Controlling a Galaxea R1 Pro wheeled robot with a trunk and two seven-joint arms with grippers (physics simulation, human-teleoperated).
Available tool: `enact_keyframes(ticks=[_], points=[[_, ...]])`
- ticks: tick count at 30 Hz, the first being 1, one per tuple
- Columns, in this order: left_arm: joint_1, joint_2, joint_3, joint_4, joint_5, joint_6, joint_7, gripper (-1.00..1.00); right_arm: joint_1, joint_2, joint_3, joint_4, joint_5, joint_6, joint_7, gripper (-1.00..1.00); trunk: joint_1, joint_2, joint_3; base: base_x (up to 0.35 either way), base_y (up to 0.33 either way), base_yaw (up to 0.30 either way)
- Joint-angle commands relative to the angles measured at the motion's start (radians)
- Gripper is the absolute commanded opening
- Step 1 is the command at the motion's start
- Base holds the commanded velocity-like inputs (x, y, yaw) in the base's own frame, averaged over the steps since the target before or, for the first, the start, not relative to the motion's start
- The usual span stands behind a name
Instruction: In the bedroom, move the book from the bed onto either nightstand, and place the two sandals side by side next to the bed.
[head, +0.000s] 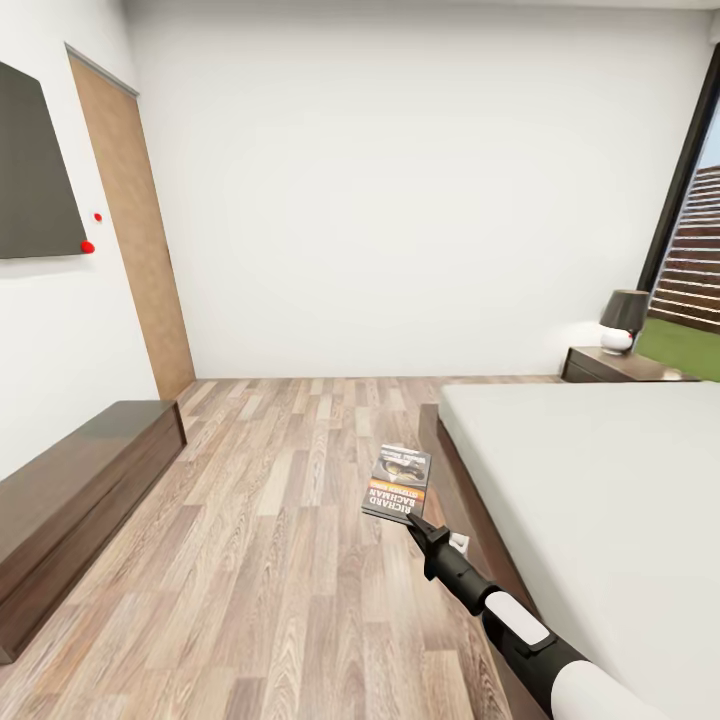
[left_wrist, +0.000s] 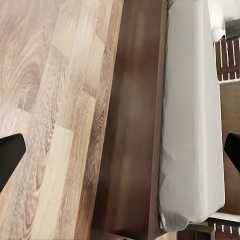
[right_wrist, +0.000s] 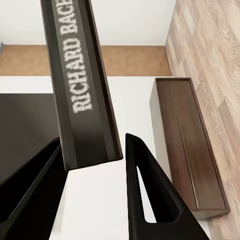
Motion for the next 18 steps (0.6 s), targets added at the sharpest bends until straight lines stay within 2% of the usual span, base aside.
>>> enact_keyframes(ticks=[1, 18], points=[[-0.001, 0.000, 0.005, 0.000, -0.002, 0.011, -0.003, 1.00, -0.001, -0.001, 0.005, 0.000, -0.012, 0.004, 0.002, -1.00, 0.000, -0.001, -0.001, 0.110, 0.072, 0.000], [-0.001, 0.000, 0.005, 0.000, -0.002, 0.011, -0.003, 1.00, -0.001, -0.001, 0.005, 0.000, -0.011, 0.004, 0.003, -1.00, 0.000, -0.001, -0.001, 0.110, 0.072, 0.000]])
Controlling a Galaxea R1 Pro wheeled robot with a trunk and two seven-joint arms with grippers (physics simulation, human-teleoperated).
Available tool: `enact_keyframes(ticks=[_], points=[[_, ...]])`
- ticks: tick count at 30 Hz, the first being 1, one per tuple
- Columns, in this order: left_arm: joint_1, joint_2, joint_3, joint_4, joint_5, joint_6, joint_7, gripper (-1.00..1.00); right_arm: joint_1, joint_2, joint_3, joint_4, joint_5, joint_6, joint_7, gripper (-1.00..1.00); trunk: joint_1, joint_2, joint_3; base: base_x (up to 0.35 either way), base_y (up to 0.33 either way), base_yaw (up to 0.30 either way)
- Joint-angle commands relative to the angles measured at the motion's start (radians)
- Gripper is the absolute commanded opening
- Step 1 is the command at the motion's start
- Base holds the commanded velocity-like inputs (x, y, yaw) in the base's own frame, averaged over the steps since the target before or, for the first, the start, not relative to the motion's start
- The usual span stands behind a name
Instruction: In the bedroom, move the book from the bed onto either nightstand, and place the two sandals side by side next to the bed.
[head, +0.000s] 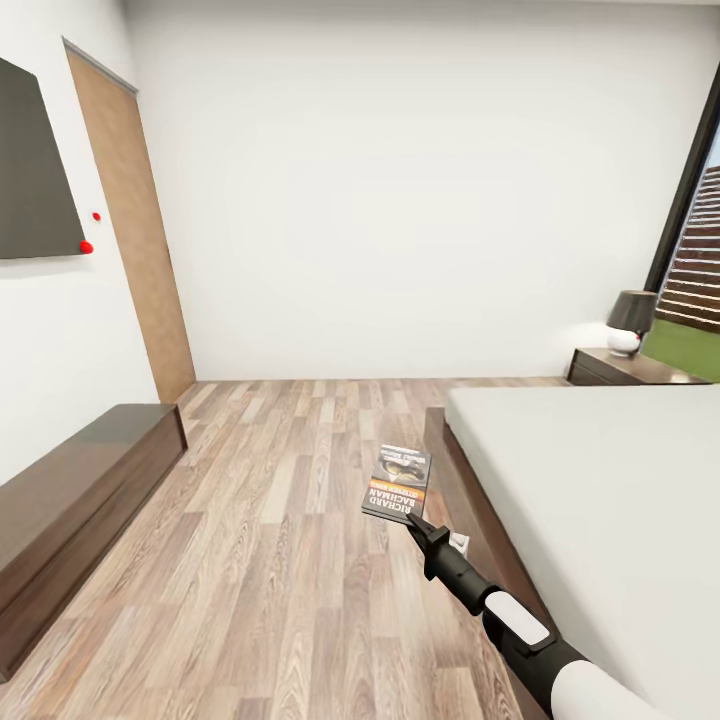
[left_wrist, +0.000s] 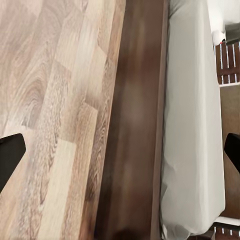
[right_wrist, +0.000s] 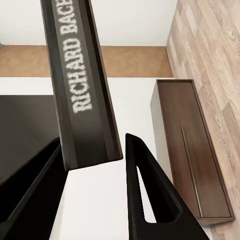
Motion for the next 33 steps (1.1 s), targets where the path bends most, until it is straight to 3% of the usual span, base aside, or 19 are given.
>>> enact_keyframes(ticks=[1, 33], points=[[-0.001, 0.000, 0.005, 0.000, -0.002, 0.011, -0.003, 1.00, -0.001, -0.001, 0.005, 0.000, -0.012, 0.005, 0.002, -1.00, 0.000, -0.001, -0.001, 0.110, 0.072, 0.000], [-0.001, 0.000, 0.005, 0.000, -0.002, 0.011, -0.003, 1.00, -0.001, 0.000, 0.006, 0.000, -0.011, 0.005, 0.002, -1.00, 0.000, -0.001, -0.001, 0.110, 0.072, 0.000]])
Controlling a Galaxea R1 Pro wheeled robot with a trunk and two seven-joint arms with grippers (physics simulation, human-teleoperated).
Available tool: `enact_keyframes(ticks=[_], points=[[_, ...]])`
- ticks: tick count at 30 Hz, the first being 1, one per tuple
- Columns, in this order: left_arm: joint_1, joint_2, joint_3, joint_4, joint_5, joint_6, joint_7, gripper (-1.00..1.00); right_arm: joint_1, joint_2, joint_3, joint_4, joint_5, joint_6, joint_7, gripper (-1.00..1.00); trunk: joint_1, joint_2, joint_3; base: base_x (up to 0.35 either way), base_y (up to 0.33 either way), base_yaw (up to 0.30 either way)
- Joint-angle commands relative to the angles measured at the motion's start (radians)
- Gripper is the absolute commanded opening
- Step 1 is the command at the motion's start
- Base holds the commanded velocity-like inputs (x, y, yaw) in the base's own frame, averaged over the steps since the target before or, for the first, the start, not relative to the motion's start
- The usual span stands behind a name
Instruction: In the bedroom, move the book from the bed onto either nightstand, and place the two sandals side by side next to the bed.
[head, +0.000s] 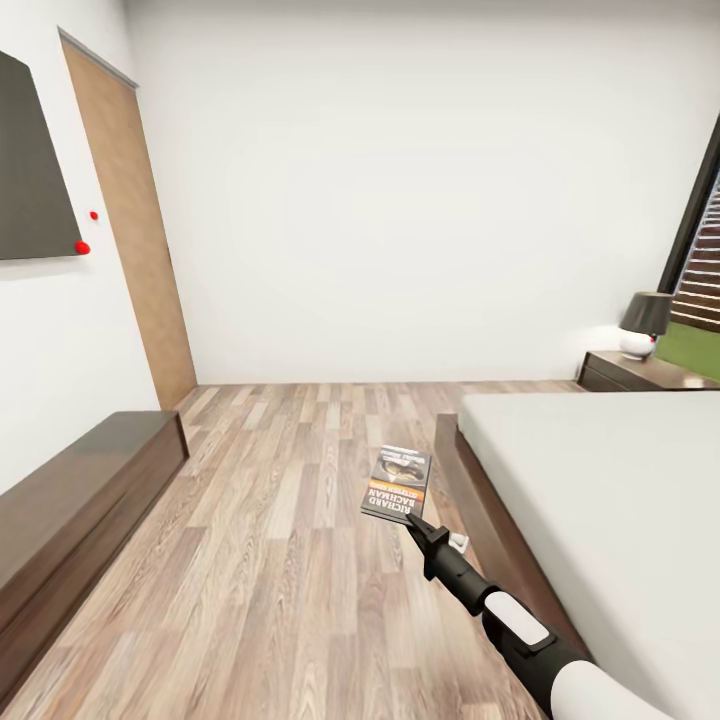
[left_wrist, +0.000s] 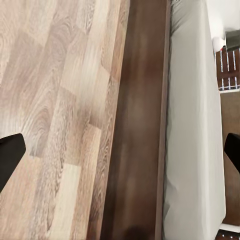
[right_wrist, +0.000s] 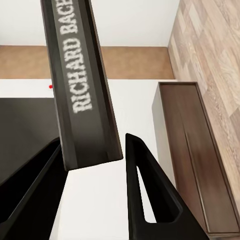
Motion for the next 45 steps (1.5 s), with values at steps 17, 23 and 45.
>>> enact_keyframes(ticks=[17, 23, 45], points=[[0.000, 0.000, 0.005, 0.000, -0.002, 0.011, -0.003, 1.00, -0.001, -0.001, 0.005, 0.000, -0.012, 0.005, 0.003, -1.00, 0.000, -0.001, -0.001, 0.110, 0.072, 0.000], [0.000, 0.000, 0.005, 0.000, -0.002, 0.011, -0.003, 1.00, -0.001, 0.000, 0.005, 0.000, -0.012, 0.005, 0.003, -1.00, 0.000, -0.001, -0.001, 0.110, 0.072, 0.000], [0.000, 0.000, 0.005, 0.000, -0.002, 0.011, -0.003, 1.00, -0.001, 0.001, 0.005, 0.000, -0.012, 0.005, 0.002, -1.00, 0.000, -0.001, -0.001, 0.110, 0.072, 0.000]])
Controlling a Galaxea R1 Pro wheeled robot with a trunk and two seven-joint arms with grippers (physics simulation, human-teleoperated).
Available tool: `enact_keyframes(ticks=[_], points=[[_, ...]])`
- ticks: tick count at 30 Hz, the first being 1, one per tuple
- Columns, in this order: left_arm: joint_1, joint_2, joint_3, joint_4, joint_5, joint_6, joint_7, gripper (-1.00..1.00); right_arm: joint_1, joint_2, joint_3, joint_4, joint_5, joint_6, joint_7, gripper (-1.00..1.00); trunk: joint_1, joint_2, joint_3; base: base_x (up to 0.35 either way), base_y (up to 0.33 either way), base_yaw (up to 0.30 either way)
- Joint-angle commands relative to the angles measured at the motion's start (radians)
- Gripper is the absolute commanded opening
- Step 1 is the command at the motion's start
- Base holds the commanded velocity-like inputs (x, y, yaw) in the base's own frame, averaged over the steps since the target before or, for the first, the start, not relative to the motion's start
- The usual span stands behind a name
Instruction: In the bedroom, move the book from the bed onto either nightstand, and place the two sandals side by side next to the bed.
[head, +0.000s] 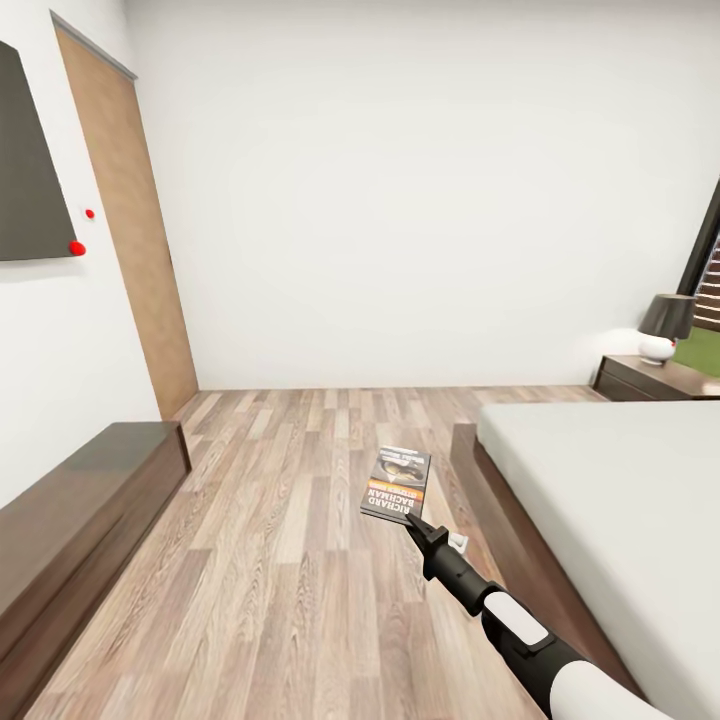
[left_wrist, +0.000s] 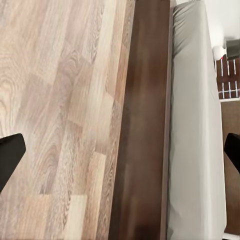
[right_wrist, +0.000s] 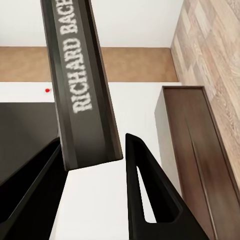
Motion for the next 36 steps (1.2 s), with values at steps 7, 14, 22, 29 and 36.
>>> enact_keyframes(ticks=[7, 14, 22, 29, 36], points=[[0.000, 0.000, 0.005, 0.000, -0.002, 0.011, -0.003, 1.00, -0.001, -0.001, 0.005, 0.000, -0.012, 0.005, 0.002, -1.00, 0.000, -0.001, -0.001, 0.111, 0.034, 0.000], [0.000, 0.000, 0.005, 0.000, -0.002, 0.010, -0.003, 1.00, -0.001, -0.001, 0.005, 0.000, -0.012, 0.005, 0.002, -1.00, 0.000, -0.001, -0.001, 0.145, 0.004, 0.000], [0.000, 0.000, 0.005, 0.000, -0.002, 0.007, -0.003, 1.00, -0.001, -0.001, 0.005, 0.000, -0.012, 0.005, 0.002, -1.00, 0.000, -0.001, -0.001, 0.215, 0.001, 0.000], [0.000, 0.000, 0.005, 0.000, -0.002, 0.006, -0.003, 1.00, -0.001, -0.001, 0.005, 0.000, -0.012, 0.005, 0.002, -1.00, 0.000, -0.001, -0.001, 0.237, 0.000, 0.000], [0.000, 0.000, 0.005, 0.000, -0.002, 0.006, -0.003, 1.00, -0.001, -0.001, 0.005, 0.000, -0.012, 0.005, 0.002, -1.00, 0.000, -0.001, -0.001, 0.239, 0.000, 0.000]])
